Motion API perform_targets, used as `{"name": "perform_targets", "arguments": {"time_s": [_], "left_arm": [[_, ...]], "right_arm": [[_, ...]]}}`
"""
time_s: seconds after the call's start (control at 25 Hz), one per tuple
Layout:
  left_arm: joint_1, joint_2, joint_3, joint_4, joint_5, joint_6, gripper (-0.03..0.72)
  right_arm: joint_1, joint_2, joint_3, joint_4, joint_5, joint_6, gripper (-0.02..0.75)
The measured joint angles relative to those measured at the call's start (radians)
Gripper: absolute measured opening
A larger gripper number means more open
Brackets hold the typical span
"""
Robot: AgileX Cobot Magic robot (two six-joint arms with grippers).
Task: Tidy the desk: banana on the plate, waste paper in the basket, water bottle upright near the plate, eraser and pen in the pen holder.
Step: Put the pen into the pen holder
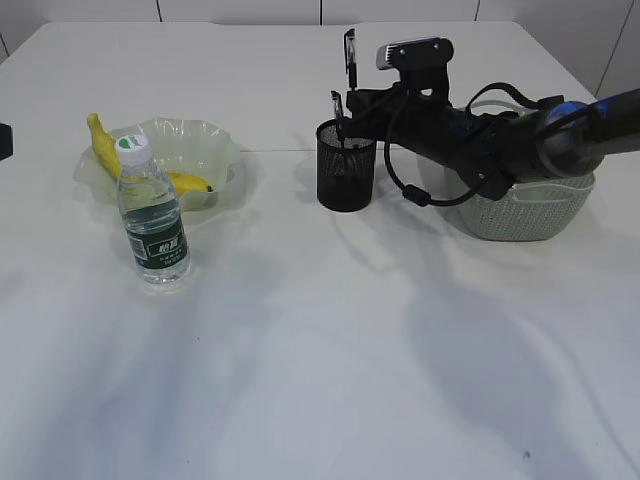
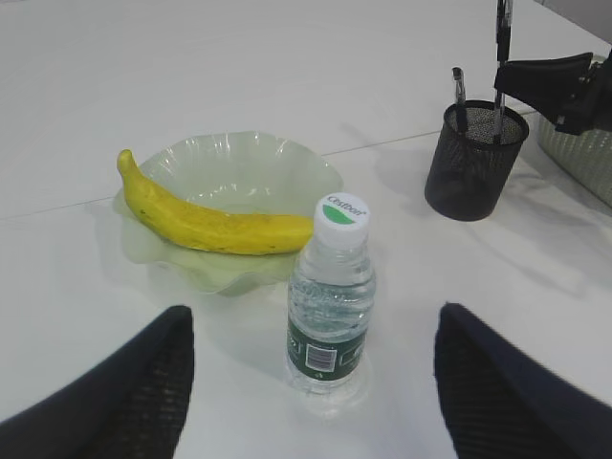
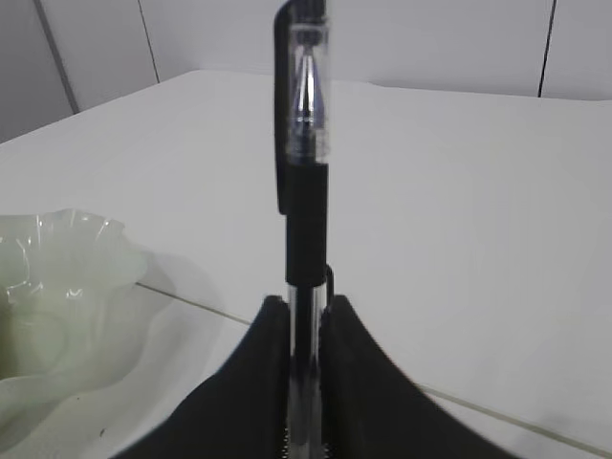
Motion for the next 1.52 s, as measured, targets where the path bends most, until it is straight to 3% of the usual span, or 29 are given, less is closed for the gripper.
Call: {"name": "perform_targets", "arguments": {"time_s": [0.28, 0.96, 1.52], "left_arm": [[0.000, 0.000, 0.000, 0.000, 0.000, 0.000, 0.551], [0.000, 0.000, 0.000, 0.000, 0.000, 0.000, 0.551], [0.000, 0.000, 0.000, 0.000, 0.000, 0.000, 0.551]], "right_arm": [[0.000, 0.000, 0.000, -0.035, 0.000, 0.001, 0.097], [0.000, 0.000, 0.000, -0.039, 0.007, 0.001, 0.108], [0.000, -0.198, 0.000, -0.051, 0.460, 0.034, 0.108]]}}
